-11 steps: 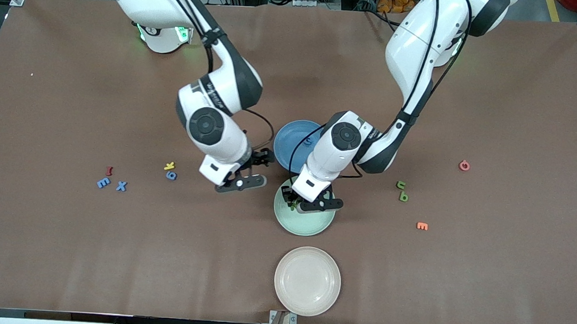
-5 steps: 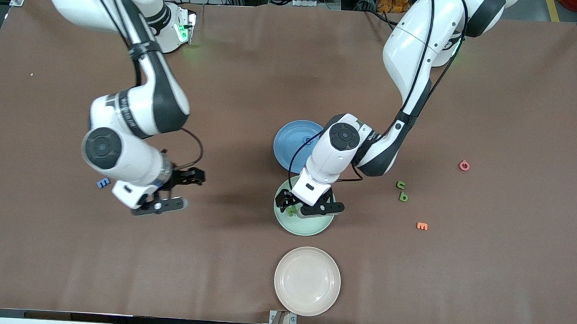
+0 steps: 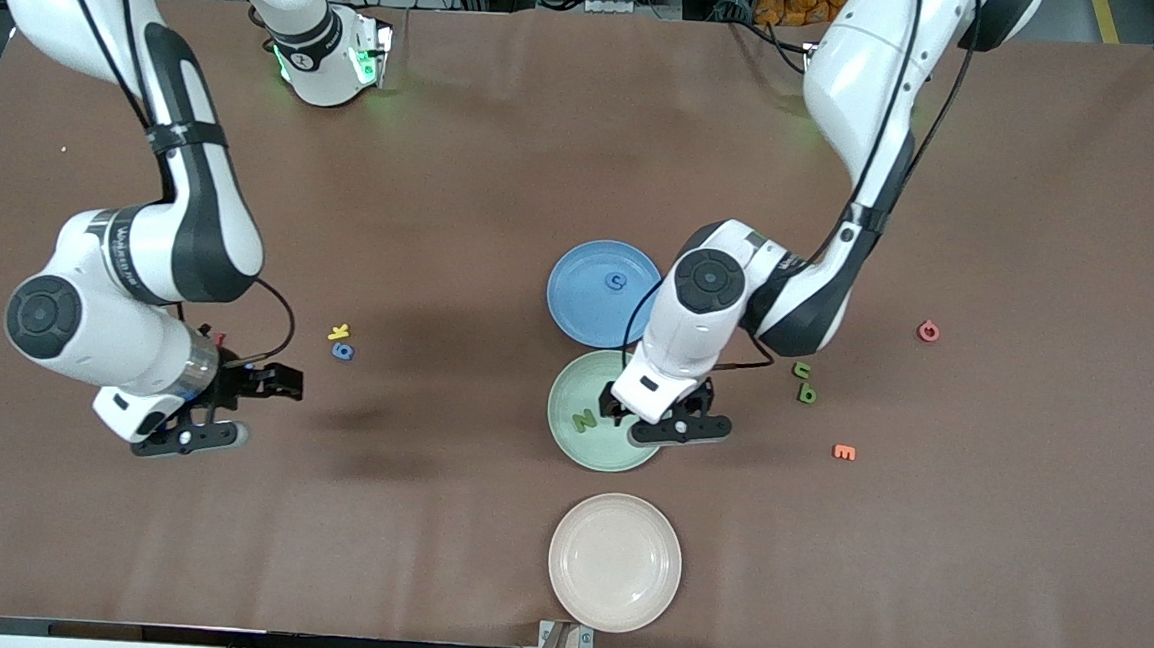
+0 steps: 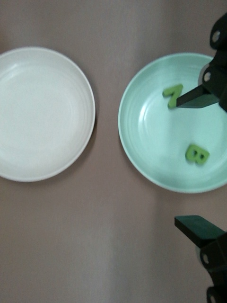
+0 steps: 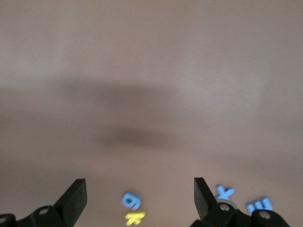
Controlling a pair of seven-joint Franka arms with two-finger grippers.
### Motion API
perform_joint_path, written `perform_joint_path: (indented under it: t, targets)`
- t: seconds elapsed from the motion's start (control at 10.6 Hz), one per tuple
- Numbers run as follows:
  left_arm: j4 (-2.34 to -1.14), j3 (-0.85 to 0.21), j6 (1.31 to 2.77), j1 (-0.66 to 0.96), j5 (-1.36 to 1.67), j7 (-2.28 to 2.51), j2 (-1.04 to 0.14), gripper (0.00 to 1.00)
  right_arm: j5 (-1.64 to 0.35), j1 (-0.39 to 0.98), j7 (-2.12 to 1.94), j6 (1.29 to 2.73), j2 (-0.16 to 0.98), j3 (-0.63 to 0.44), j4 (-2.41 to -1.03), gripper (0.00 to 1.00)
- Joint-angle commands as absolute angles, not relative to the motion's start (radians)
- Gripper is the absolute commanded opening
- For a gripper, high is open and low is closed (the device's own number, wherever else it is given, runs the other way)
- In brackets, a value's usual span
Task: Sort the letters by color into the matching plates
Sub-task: 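Grasp the blue x with the right gripper while the left gripper grasps q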
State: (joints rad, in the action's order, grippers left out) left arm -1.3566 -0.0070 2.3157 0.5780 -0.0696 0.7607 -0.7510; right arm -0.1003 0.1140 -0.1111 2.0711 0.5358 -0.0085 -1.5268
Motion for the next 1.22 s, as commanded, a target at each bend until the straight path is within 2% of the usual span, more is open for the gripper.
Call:
perform_joint_path:
  t: [0.0,0.19,0.38,0.47,0.66,1.13]
  targets:
    - [-1.4,-0.006,2.151,0.522,-0.103,0.704,-0.654,1.0,-0.095,0.032,-0.184,2.267,0.477,0.011,-1.728,1.0]
    - [-1.46,-0.006,2.074,0.483,-0.103,0.574,-0.592,1.0,-0.095,-0.021,-0.231,2.31,0.482,0.011,-1.787,1.0]
    - [-1.557,-0.008,2.08,0.441,-0.147,0.554,-0.53,1.0,-0.095,-0.064,-0.261,2.341,0.497,0.012,-1.809,1.0]
    - [-1.631,-0.011,2.121,0.411,-0.182,0.549,-0.497,1.0,-0.095,-0.074,-0.261,2.351,0.512,0.012,-1.809,1.0]
    - [-1.841,-0.014,2.32,0.359,-0.233,0.528,-0.43,1.0,-0.095,-0.084,-0.261,2.432,0.554,0.012,-1.83,1.0]
    - [-1.966,-0.017,2.465,0.305,-0.227,0.523,-0.443,1.0,-0.1,-0.092,-0.258,2.532,0.549,0.015,-1.931,1.0]
